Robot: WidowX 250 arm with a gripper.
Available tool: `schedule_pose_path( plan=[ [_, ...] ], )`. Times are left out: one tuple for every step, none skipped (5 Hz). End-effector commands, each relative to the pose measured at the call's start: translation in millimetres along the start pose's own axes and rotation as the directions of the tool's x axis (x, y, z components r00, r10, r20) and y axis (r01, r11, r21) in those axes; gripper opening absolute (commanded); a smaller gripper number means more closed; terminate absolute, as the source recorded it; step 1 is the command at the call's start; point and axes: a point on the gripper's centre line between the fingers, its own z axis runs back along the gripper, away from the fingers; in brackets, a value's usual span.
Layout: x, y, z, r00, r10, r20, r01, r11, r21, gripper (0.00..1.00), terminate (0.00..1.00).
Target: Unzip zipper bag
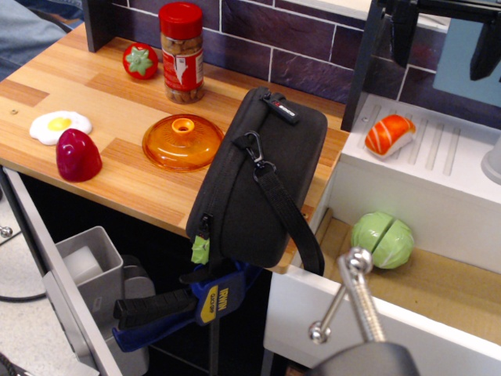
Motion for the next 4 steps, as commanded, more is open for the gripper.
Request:
schedule_pose_path(
  plan=[
    [0,0,0,1.000,0.000,0.000,0.000,1.000,0.000,1.00,0.00],
    [-37,20,15,0.998,-0.059,0.013,0.059,0.998,-0.026,1.00,0.00],
    [-62,47,25,0.995,-0.098,0.020,0.099,0.994,-0.049,1.00,0.00],
    [-82,78,21,0.991,-0.131,-0.008,0.130,0.990,-0.050,1.00,0.00]
  ],
)
